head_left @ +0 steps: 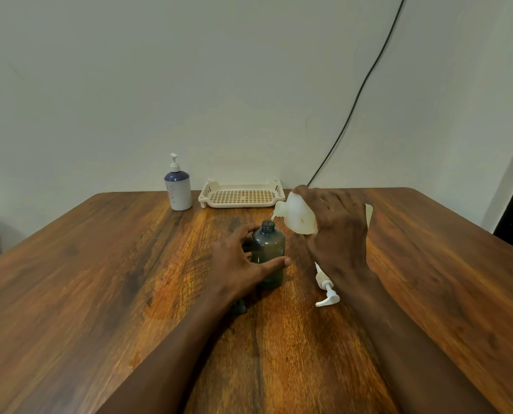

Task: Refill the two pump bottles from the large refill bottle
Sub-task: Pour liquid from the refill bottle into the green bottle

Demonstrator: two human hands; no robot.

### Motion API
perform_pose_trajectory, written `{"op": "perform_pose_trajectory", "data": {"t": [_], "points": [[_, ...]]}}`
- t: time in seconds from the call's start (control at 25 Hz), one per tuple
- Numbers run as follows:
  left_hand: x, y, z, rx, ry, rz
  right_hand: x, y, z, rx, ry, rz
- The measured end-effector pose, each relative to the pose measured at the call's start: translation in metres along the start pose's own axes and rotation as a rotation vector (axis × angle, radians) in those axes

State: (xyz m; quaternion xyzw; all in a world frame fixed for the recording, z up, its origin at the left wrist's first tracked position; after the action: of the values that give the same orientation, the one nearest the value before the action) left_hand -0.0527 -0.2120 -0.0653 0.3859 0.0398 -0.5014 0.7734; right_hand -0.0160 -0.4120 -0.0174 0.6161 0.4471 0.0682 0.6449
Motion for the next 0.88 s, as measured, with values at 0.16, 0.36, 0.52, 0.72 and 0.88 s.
{"op": "perform_pose_trajectory", "data": {"t": [0.16,0.36,0.52,0.72,0.88], "points": [[-0.001,0.0,0.002,0.001,-0.002,0.003,-0.006,0.027,-0.016,-0.057,-0.085,0.049],[-0.001,0.001,0.002,0.002,-0.008,0.003,-0.007,0.02,-0.013,-0.068,-0.088,0.075],[0.0,0.0,0.001,-0.002,-0.006,-0.003,-0.006,0.022,-0.012,-0.053,-0.064,0.071],[0.0,0.001,-0.001,-0.011,0.002,-0.007,-0.006,0.023,-0.012,-0.056,-0.076,0.062],[0.0,0.001,-0.001,-0.007,-0.006,-0.014,-0.004,0.023,-0.012,-0.051,-0.082,0.048]]}}
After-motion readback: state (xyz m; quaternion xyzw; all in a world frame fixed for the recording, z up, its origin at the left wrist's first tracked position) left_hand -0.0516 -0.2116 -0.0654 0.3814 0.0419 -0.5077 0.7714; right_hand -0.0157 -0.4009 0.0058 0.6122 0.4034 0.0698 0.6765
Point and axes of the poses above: each hand's wrist, its own y-axis towards the middle knuckle, its own x-axis out of the palm, z = x × y, the point moved 8 cm from there along y, towards the middle knuckle, and after that the axes turned 1 degree about z, right-handed, at the moved point
